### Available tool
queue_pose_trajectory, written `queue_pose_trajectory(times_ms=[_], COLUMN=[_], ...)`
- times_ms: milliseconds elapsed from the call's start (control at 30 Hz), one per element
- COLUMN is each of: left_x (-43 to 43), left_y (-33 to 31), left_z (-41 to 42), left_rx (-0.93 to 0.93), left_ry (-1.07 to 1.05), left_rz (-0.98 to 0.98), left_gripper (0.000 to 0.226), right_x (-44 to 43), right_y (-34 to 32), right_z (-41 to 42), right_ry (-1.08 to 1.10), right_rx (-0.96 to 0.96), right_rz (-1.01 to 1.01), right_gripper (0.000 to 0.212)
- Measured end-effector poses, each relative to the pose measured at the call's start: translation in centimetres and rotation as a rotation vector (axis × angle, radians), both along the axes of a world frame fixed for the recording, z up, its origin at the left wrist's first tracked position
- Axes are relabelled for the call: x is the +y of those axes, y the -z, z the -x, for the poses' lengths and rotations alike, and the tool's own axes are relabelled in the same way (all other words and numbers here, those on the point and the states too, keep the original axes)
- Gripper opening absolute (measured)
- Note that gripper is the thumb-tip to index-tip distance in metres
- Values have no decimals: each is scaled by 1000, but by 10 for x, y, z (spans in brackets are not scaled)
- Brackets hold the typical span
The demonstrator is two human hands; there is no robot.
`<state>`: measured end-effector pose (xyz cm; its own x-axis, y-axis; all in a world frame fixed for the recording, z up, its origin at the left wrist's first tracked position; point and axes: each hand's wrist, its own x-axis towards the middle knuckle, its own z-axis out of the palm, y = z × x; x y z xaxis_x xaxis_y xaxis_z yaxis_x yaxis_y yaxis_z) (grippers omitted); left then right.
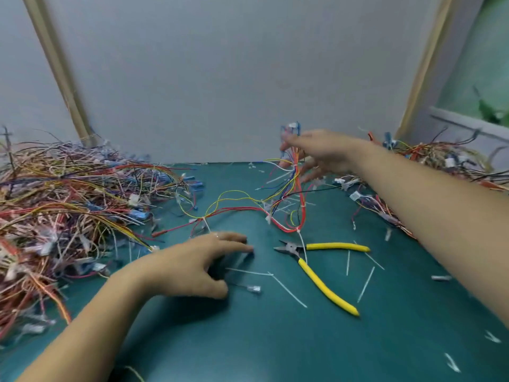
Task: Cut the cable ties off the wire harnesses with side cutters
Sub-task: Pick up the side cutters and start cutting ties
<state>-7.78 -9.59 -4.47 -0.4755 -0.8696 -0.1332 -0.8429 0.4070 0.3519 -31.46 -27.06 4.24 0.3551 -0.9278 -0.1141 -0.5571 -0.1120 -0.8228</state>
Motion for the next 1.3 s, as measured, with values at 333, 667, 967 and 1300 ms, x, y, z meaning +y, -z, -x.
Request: queue_pose_trajectory(times_ms=[333,667,967,1300], left_x=[-24,-24,-16,-16], left_y=[14,16,9,-2], left_z=[-28,-28,-19,1], left_rx=[89,-69,292,1019], left_ry=[-589,-537,-636,-591], left_rz=[458,380,460,-94], left_gripper=[42,28,42,29], right_x=[106,157,159,162], right_y=[40,92,78,83], right_z=[34,1,-12,-10], right_ry=[-122,-40,-15,155], right_rx=[381,1090,164,-979], right_rz=[663,681,588,-587], right_gripper=[18,35,20,46])
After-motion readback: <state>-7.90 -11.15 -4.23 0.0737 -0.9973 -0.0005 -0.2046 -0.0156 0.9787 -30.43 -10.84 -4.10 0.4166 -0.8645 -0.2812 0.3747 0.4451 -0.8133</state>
